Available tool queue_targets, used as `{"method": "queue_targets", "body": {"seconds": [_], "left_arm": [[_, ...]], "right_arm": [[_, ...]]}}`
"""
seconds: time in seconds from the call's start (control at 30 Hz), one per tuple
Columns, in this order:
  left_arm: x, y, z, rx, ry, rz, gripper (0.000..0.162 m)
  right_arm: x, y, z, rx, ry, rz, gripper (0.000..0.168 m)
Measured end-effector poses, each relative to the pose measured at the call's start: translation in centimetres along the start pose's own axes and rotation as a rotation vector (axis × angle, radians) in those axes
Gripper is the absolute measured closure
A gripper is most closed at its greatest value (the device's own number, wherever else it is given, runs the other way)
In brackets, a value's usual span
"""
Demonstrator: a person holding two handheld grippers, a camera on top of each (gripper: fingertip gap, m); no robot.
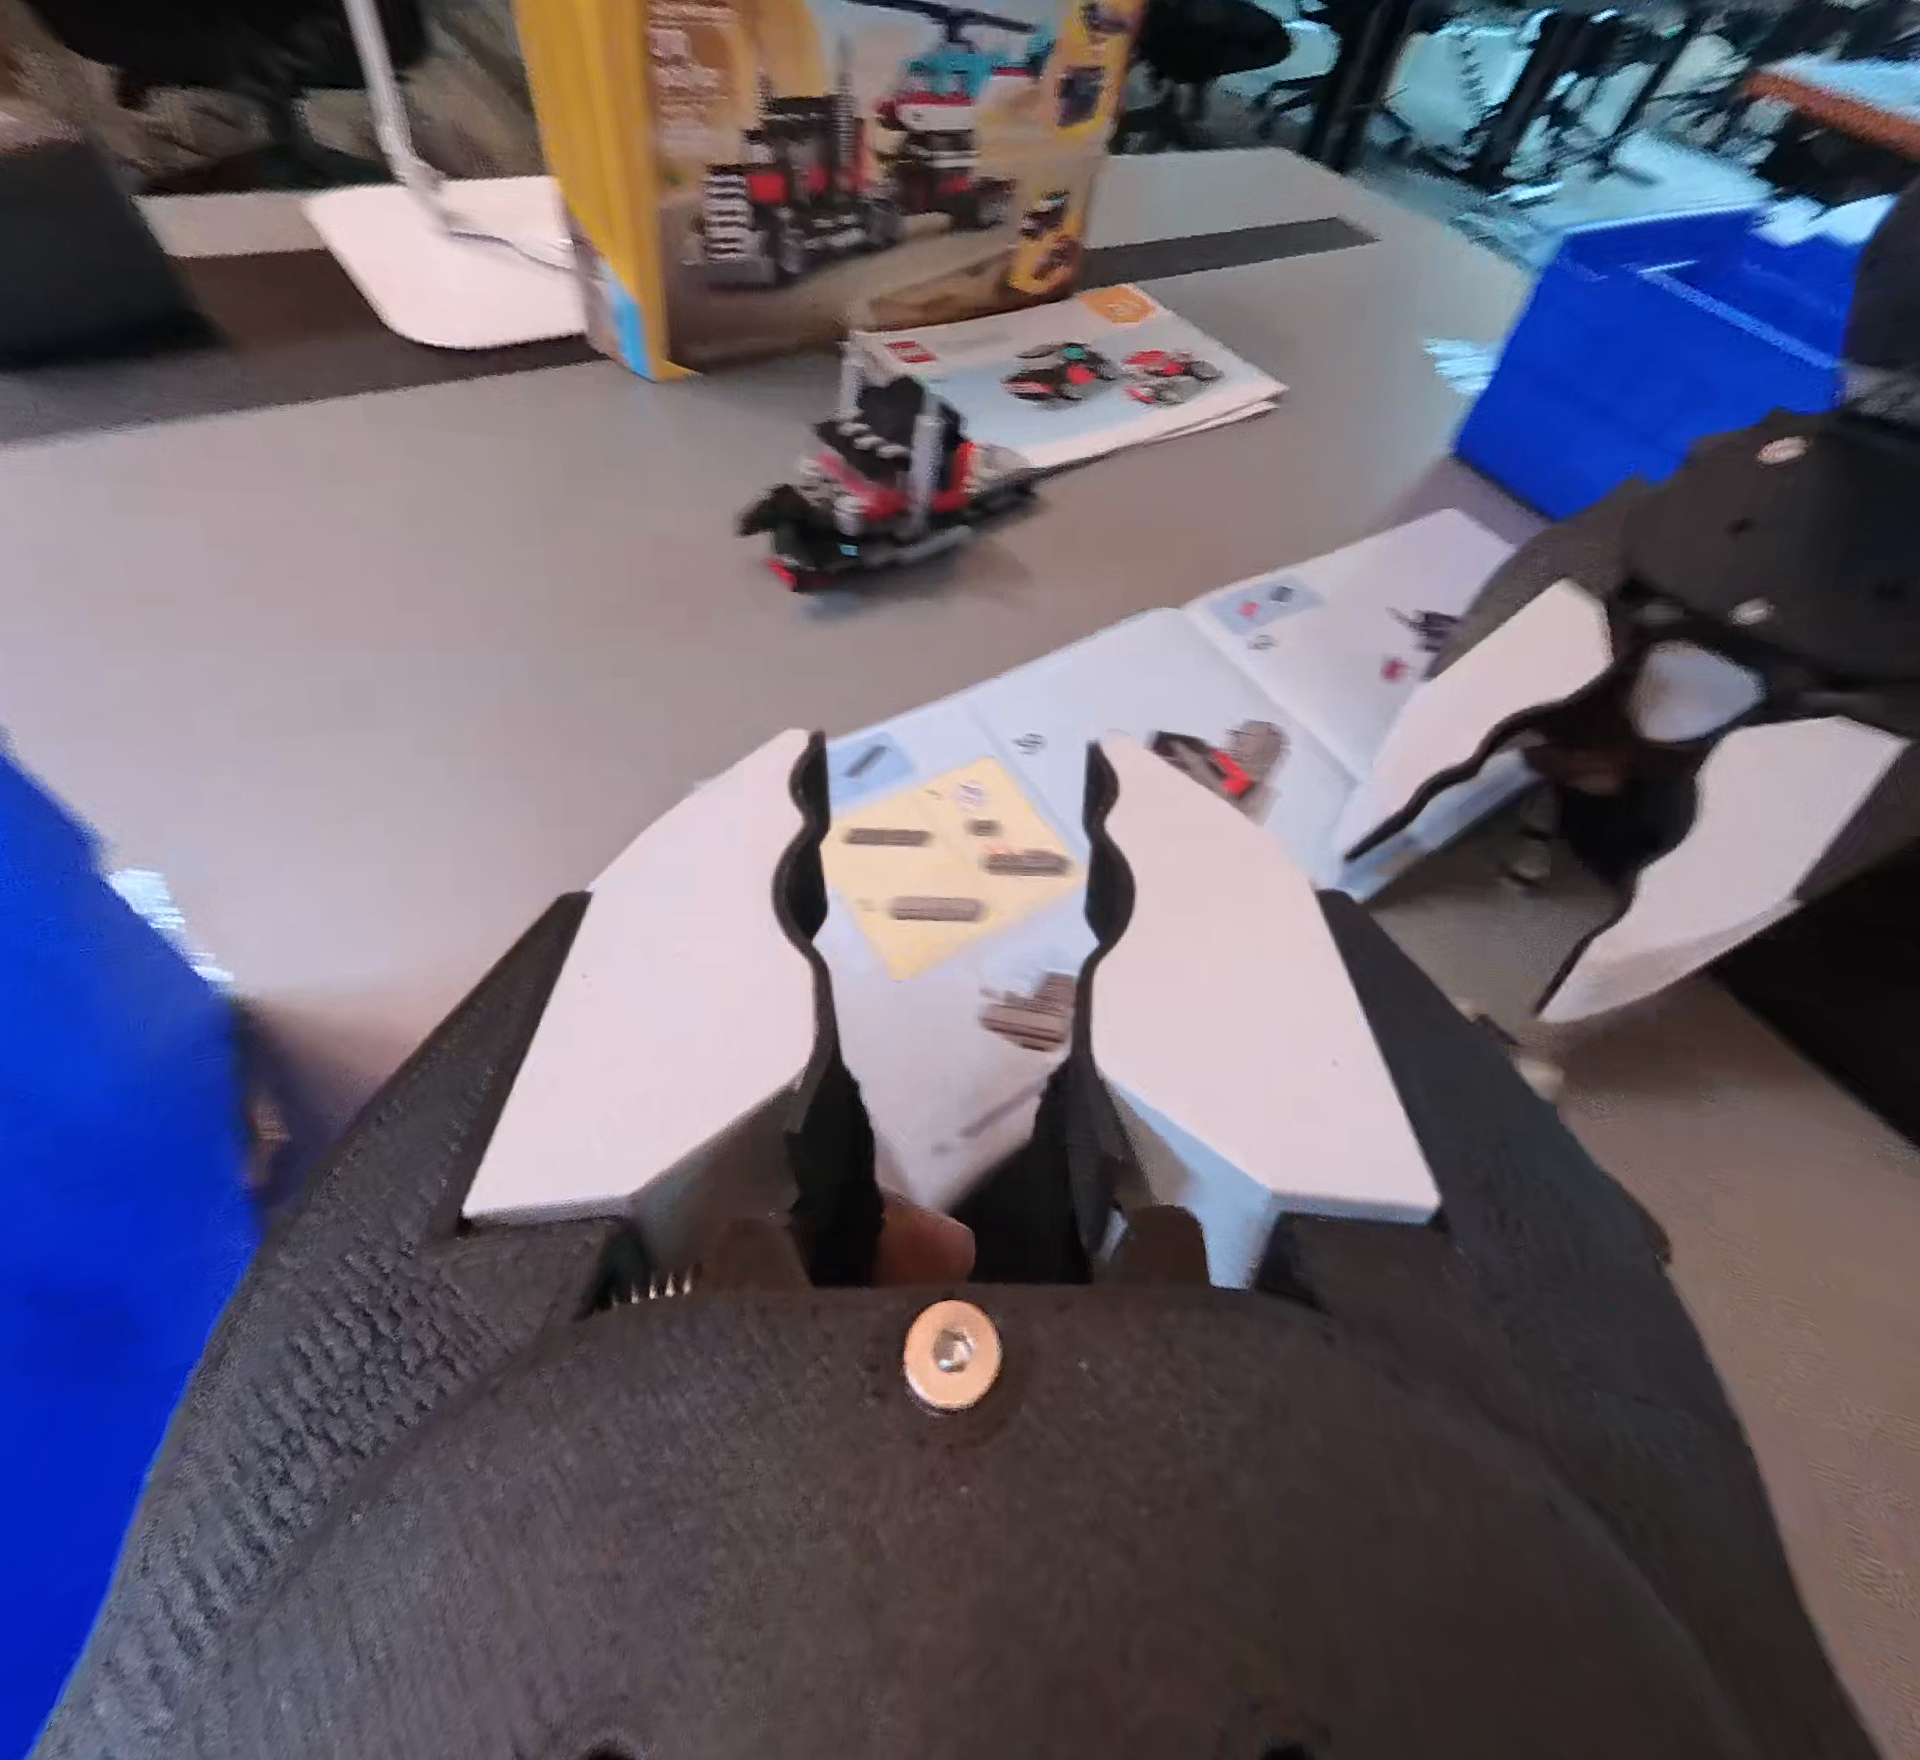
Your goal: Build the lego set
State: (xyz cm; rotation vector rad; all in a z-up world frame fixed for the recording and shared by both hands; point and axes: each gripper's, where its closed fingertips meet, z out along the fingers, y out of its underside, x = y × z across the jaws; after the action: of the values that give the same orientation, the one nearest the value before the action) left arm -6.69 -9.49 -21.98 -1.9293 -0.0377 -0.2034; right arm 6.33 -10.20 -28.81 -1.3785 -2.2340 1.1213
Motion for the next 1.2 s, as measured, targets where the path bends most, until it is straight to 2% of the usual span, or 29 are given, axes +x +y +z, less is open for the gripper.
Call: {"method": "queue_targets", "body": {"seconds": [0.1,0.17,0.27,0.37,0.43,0.67,1.2], "left_arm": [[-1.9,-0.2,0.8,-0.036,-0.015,0.025,0.134],[-2.1,0.2,1.6,-0.070,0.029,0.018,0.141],[-2.5,1.1,2.6,-0.141,0.059,0.038,0.142],[-3.2,2.1,3.2,-0.224,0.061,0.072,0.142],[-3.6,2.3,3.4,-0.239,0.057,0.089,0.142],[-3.1,4.3,4.1,-0.280,0.121,0.077,0.142],[-3.2,6.1,4.4,-0.351,0.141,0.047,0.142]], "right_arm": [[4.2,-1.1,-0.7,0.102,0.179,0.222,0.113],[6.4,-0.7,-0.7,0.088,0.271,0.300,0.116],[8.5,-0.2,-0.1,0.035,0.360,0.322,0.120],[8.7,0.6,0.2,-0.070,0.386,0.155,0.124],[8.2,0.6,0.2,-0.057,0.324,0.099,0.130],[8.3,1.3,-0.6,-0.024,0.156,-0.033,0.133],[8.2,1.3,-0.6,0.030,0.169,-0.047,0.133]]}}
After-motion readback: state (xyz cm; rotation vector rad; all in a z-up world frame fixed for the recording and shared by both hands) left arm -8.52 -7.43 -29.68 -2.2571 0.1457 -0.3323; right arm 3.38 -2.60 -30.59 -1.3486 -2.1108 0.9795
